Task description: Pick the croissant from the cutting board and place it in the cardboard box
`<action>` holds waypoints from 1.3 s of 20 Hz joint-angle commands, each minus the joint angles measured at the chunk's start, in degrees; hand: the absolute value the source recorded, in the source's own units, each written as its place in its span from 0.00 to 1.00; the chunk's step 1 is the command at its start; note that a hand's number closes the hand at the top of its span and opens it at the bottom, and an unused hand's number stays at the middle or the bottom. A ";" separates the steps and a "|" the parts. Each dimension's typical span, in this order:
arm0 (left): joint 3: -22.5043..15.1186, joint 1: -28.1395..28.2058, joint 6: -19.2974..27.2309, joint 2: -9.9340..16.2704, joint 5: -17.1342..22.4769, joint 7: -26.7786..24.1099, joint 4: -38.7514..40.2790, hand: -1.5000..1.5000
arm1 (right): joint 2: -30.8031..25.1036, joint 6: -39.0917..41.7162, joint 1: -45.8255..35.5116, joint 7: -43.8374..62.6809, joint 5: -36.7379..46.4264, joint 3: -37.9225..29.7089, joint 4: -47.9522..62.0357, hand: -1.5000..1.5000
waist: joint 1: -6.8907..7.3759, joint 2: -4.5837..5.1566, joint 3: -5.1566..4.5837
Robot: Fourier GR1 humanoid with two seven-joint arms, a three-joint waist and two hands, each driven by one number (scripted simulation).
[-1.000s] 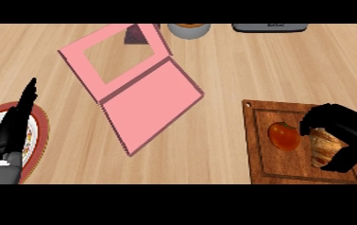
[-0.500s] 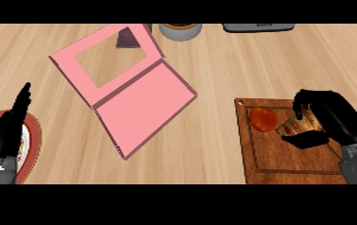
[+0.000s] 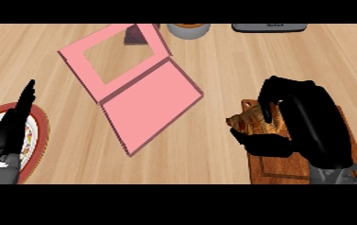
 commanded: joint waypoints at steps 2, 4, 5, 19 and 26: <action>-0.42 -0.36 -0.68 -0.30 -0.84 -0.74 -0.55 0.50 | 10.95 7.62 -10.05 13.56 2.67 6.59 -3.75 1.00 | 1.72 0.51 0.14; -0.06 -1.59 -0.51 -1.60 -0.50 -2.55 2.26 0.50 | 16.70 7.69 -14.08 16.63 2.48 7.94 0.43 1.00 | 1.69 0.67 0.14; -0.33 -0.17 -1.57 -0.32 -0.30 1.65 -2.81 0.50 | 17.76 7.77 -18.38 15.88 0.44 3.91 4.26 1.00 | 2.27 0.62 0.21; -0.36 -5.30 -1.07 -2.26 -3.30 1.54 1.64 0.50 | 22.26 -13.25 -43.75 17.80 -13.07 0.53 43.01 1.00 | 2.65 1.06 0.21; 0.25 -4.57 -2.61 -2.60 -2.81 -3.07 3.91 0.50 | 22.29 -25.12 -52.28 15.54 -20.18 6.84 64.15 1.00 | 4.60 1.53 0.12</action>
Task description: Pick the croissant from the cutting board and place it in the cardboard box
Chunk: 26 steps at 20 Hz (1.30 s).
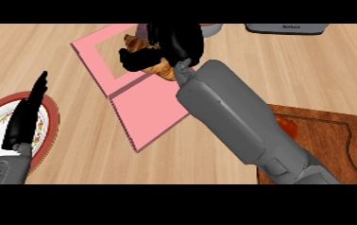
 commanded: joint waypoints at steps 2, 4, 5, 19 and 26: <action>0.56 -0.43 -2.44 1.34 0.96 1.81 -2.44 0.50 | 0.08 -5.61 -5.26 -3.31 -3.66 3.39 16.02 1.00 | 1.10 0.17 0.01; -1.03 -0.84 -1.04 -0.78 -0.56 1.14 -1.57 0.50 | 0.08 -11.07 -7.44 -0.21 -6.68 5.09 18.86 1.00 | 1.50 0.24 -0.01; -0.36 -1.71 -2.62 0.27 0.61 2.19 -1.95 0.50 | 0.08 -10.95 -8.19 1.23 -8.80 3.49 20.26 1.00 | 2.13 0.39 -0.02; 0.08 -1.91 -1.69 -0.42 -0.74 2.04 -1.79 0.50 | 0.09 -25.43 -7.41 -19.40 -23.74 4.57 27.35 0.00 | 1.94 0.40 0.08; 1.71 -1.57 -2.33 0.57 -0.37 3.20 -1.45 0.50 | 0.09 -34.31 -7.12 -23.30 -30.35 -0.07 22.89 0.00 | -0.19 -0.17 0.08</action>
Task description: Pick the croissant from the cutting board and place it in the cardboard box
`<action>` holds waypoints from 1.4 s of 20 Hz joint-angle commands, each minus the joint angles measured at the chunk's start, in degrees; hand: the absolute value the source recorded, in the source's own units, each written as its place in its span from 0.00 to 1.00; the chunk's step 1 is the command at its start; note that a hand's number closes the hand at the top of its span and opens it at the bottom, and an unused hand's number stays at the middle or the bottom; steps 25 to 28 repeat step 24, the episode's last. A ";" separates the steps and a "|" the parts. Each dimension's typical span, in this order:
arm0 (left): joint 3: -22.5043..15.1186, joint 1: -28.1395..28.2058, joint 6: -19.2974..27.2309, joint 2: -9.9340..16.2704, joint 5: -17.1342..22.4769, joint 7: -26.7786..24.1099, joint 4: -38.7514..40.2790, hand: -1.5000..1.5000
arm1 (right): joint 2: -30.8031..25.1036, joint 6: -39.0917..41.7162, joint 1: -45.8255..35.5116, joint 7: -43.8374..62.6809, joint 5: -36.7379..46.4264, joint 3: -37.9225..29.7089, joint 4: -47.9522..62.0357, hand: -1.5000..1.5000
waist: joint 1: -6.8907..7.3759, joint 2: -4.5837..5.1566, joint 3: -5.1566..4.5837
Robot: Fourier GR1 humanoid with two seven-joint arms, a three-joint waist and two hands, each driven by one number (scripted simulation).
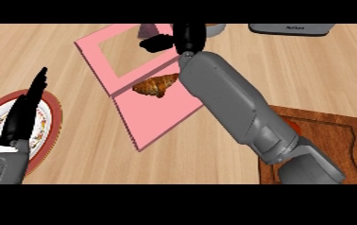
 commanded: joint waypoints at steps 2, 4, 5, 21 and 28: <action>1.05 3.68 0.29 -0.38 0.08 -1.83 -0.42 0.50 | -1.10 -1.13 2.20 -7.67 -3.26 -6.42 -2.86 0.00 | -2.38 -0.54 0.02; 2.75 3.30 -0.13 1.10 0.84 1.18 -2.79 0.50 | -1.05 0.01 5.62 -8.70 -4.47 -7.23 -7.64 0.00 | -3.09 -0.87 0.04; 1.64 3.00 2.93 -1.28 -1.35 -0.16 -0.69 0.50 | -3.88 3.26 8.80 -10.36 -5.46 -7.64 -10.14 0.00 | -3.71 -0.86 0.04; 1.70 3.74 2.05 -2.52 -2.52 1.26 -2.18 0.50 | -28.86 17.41 42.89 -0.83 -8.79 -11.39 -52.94 0.00 | -4.88 -1.14 0.01; 1.52 3.50 3.88 -4.45 -3.11 1.75 -1.97 0.50 | -34.59 24.89 47.68 -3.79 -12.84 -15.15 -54.65 0.00 | -4.85 -1.05 0.03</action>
